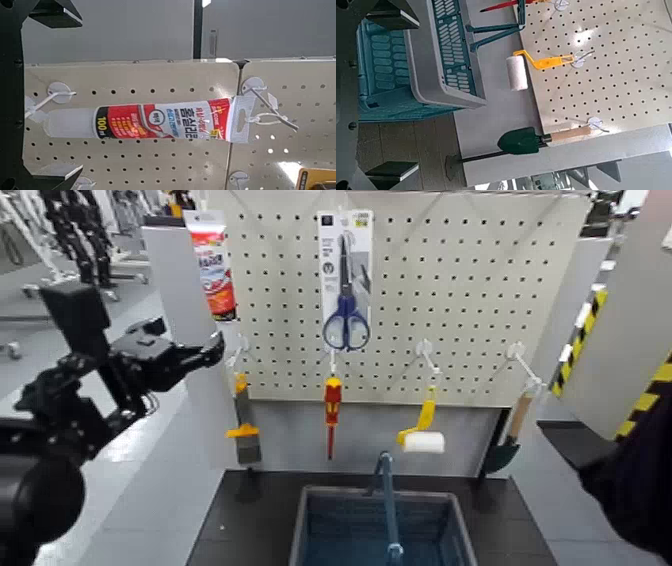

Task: Put the red glue tube into the crate.

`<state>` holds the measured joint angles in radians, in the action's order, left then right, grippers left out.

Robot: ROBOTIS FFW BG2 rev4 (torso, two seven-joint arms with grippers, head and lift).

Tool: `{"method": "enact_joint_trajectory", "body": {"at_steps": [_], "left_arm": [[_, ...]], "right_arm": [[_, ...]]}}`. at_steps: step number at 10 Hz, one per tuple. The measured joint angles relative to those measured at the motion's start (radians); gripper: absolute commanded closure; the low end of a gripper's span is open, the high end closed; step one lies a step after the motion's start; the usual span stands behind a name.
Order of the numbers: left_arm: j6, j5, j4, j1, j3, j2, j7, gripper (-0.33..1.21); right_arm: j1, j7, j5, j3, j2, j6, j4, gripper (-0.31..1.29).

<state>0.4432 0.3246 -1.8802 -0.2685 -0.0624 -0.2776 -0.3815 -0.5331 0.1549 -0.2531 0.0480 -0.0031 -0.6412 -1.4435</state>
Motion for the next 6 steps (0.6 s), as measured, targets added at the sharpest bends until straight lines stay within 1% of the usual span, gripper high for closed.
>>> {"method": "enact_joint_trajectory", "body": {"at_steps": [3, 6], "left_arm": [[-0.003, 0.012, 0.117, -0.126, 0.011, -0.008, -0.132, 0.05], [0.015, 0.058, 0.228, -0.235, 0.047, -0.018, -0.263, 0.07]], "right_arm": [[0.004, 0.0, 0.0, 0.002, 0.0, -0.002, 0.003, 0.06], [0.009, 0.0, 0.0, 0.004, 0.0, -0.011, 0.009, 0.06]]}}
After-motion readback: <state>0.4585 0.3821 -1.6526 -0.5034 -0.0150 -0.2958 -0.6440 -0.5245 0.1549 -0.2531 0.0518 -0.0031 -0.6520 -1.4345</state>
